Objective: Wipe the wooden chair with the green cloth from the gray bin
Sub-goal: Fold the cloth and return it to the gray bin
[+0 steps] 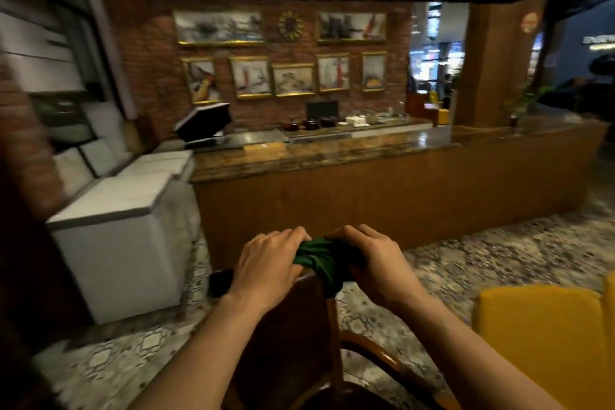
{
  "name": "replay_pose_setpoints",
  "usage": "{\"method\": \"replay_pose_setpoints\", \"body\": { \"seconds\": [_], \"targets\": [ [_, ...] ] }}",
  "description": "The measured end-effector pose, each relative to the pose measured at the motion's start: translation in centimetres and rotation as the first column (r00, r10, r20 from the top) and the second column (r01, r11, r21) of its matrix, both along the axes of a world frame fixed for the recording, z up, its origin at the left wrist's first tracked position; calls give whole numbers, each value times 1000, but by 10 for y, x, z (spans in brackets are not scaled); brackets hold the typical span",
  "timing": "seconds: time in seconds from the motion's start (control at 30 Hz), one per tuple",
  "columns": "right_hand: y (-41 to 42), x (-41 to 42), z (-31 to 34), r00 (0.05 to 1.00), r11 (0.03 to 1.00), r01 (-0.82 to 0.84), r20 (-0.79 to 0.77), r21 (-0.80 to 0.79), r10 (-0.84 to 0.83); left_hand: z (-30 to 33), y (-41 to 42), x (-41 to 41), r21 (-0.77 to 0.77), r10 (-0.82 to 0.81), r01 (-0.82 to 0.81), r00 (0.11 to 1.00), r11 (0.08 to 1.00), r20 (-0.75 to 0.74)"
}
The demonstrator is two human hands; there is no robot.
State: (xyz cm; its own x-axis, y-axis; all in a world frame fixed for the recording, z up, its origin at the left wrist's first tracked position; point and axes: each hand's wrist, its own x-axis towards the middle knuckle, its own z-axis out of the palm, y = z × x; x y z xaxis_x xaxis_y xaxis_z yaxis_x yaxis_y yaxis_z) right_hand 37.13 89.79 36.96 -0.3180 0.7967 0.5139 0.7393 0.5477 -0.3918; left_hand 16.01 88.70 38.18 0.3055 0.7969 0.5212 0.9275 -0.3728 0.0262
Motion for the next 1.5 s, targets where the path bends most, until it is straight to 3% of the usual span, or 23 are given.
{"method": "replay_pose_setpoints", "body": {
  "seconds": [0.17, 0.33, 0.53, 0.67, 0.87, 1.1, 1.3, 1.5],
  "targets": [
    [-26, -139, 38, 960, 960, -276, 54, 53, 273, 27, -82, -133, 71, 273, -274, 962, 959, 22],
    [-93, -288, 60, 854, 852, -518, 93, 79, 512, 43, -196, -258, 96, 518, -521, 854, 848, 51],
    [-201, -436, 66, 682, 681, -729, 155, 64, 715, 43, -356, -359, 68, 735, -742, 670, 667, 105],
    [-287, -507, 55, 519, 526, -851, 168, 6, 838, 33, -465, -396, 45, 855, -859, 512, 510, 90],
    [-424, -570, 31, 228, 237, -970, 138, -56, 964, 10, -625, -401, -6, 969, -971, 236, 237, 70],
    [-549, -585, -28, -108, -91, -983, 99, -160, 989, -36, -754, -350, -215, 991, -968, -134, -130, 3],
    [-604, -566, -120, -280, -240, -918, 85, -315, 956, -123, -800, -293, -395, 956, -872, -285, -289, -69],
    [-632, -527, -220, -382, -269, -808, 118, -525, 917, -223, -815, -240, -591, 931, -745, -365, -310, -28]
  ]
}}
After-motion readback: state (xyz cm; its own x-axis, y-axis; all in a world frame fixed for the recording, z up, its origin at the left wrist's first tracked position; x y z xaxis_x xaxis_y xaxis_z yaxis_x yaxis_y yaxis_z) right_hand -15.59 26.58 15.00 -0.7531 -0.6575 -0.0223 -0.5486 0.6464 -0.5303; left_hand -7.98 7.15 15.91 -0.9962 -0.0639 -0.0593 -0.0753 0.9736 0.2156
